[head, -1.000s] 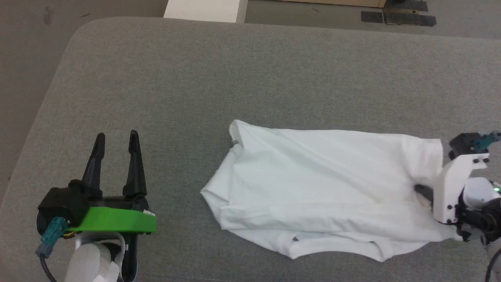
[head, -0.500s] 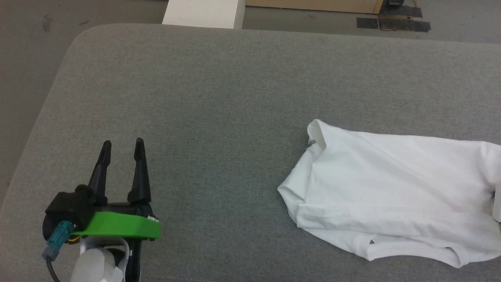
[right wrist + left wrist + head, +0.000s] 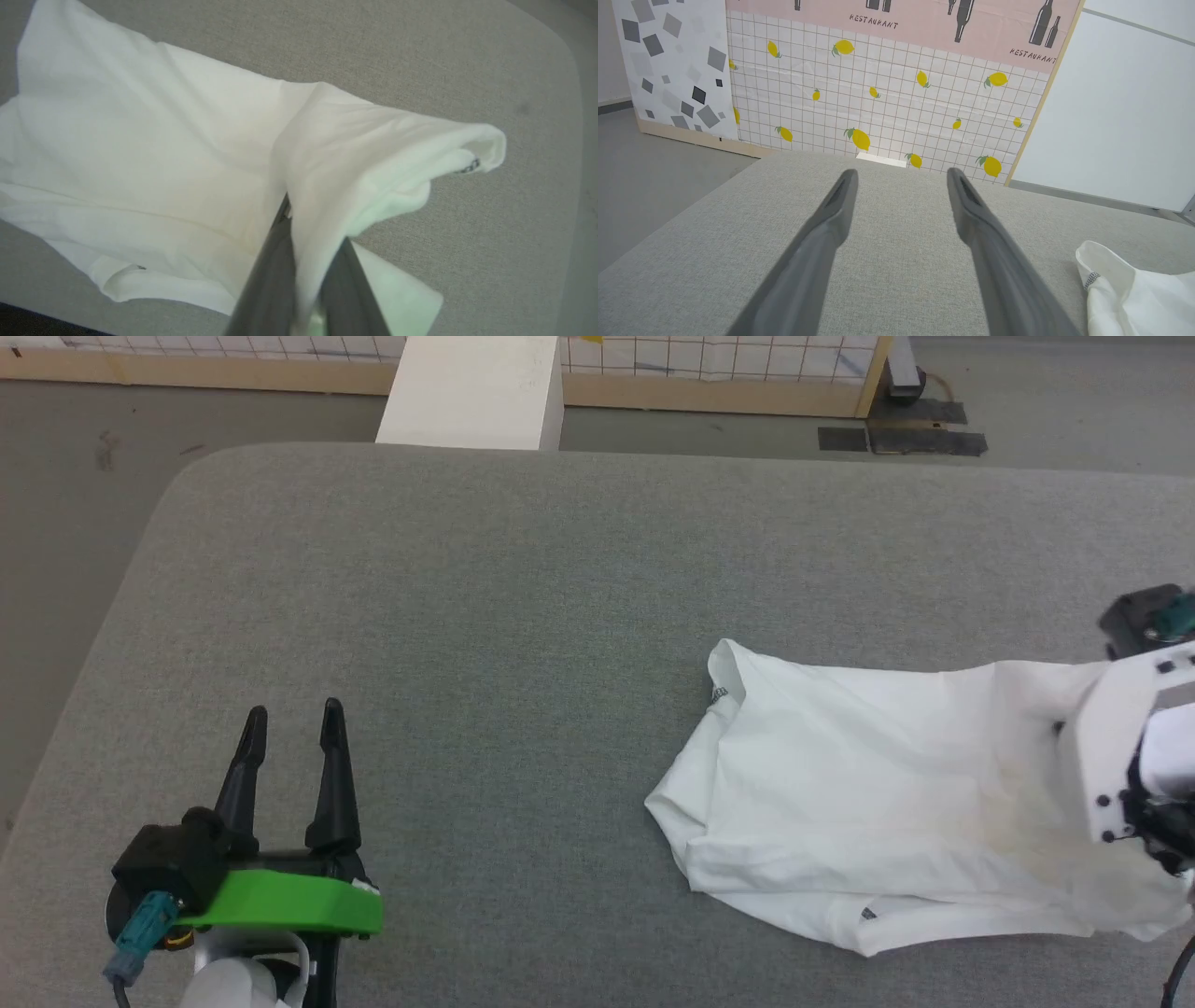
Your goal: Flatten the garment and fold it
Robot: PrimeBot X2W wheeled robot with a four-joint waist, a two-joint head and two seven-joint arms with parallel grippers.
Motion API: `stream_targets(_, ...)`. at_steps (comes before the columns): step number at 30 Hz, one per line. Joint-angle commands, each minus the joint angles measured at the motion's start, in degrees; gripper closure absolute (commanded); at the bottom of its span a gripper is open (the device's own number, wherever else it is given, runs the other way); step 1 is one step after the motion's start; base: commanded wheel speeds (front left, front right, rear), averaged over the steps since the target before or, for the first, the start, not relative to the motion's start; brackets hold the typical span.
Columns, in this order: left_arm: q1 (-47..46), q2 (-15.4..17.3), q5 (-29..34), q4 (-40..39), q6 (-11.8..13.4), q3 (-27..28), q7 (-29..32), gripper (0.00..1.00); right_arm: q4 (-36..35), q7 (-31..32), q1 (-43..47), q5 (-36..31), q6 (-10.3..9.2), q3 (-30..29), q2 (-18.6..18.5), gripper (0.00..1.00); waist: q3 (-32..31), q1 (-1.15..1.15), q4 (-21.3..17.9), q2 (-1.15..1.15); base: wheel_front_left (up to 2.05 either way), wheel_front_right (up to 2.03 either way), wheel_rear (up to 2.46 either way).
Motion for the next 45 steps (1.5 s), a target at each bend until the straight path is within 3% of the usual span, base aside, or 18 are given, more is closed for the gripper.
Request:
stream_targets(1,0.87,-0.13,-0.13,-0.24,-0.39,-0.06,-0.26,0.00,-1.24,0.33,0.42,0.91,-0.09,1.16,0.37,1.00,0.00,0.00,0.09,0.00,0.00,0.00,0.00)
stream_targets(8,0.67,-0.23,-0.48,-0.63,-0.39,-0.79,-0.26,0.00,-0.85,-0.27,-1.82,2.36,-0.09,7.35,4.35,1.00,0.92,0.00,1.45,0.00,0.00,0.00,0.00)
stream_targets(15,-0.28,-0.22,-1.00,-0.35,-0.39,-2.20,-0.26,0.00,8.39,-5.32,-7.21,2.61,-0.09,13.54,9.80,1.00,3.21,0.00,4.23,0.00,0.00,0.00,0.00)
stream_targets(26,-1.76,-0.40,-1.66,0.12,-0.39,-3.16,-0.26,0.00,19.25,-9.67,-12.11,2.31,-0.09,17.96,12.48,1.00,5.09,0.00,6.34,0.00,0.00,0.00,0.00)
stream_targets(27,-2.08,-0.44,-1.74,0.36,-0.39,-3.26,-0.26,0.00,21.72,-10.74,-13.17,2.22,-0.09,19.06,12.59,0.65,5.24,0.00,6.62,0.00,0.00,0.00,0.00)
stream_targets(28,-2.15,-0.45,-1.78,0.44,-0.39,-3.29,-0.26,0.00,22.05,-11.30,-13.48,2.26,-0.09,19.52,12.55,0.00,5.23,0.00,6.66,0.00,0.00,0.00,0.00)
stream_targets(37,-0.88,-0.11,-1.90,1.58,-0.39,-3.24,-0.26,0.00,18.68,-15.06,-15.59,8.64,-0.09,27.84,13.37,0.00,1.32,0.00,4.42,0.00,0.00,0.00,0.00)
stream_targets(45,0.82,0.41,-0.83,1.22,-0.39,-1.66,-0.26,0.00,13.24,-21.34,-14.30,8.65,-0.09,24.76,11.96,0.00,-2.06,0.00,0.18,0.00,0.00,0.00,0.00)
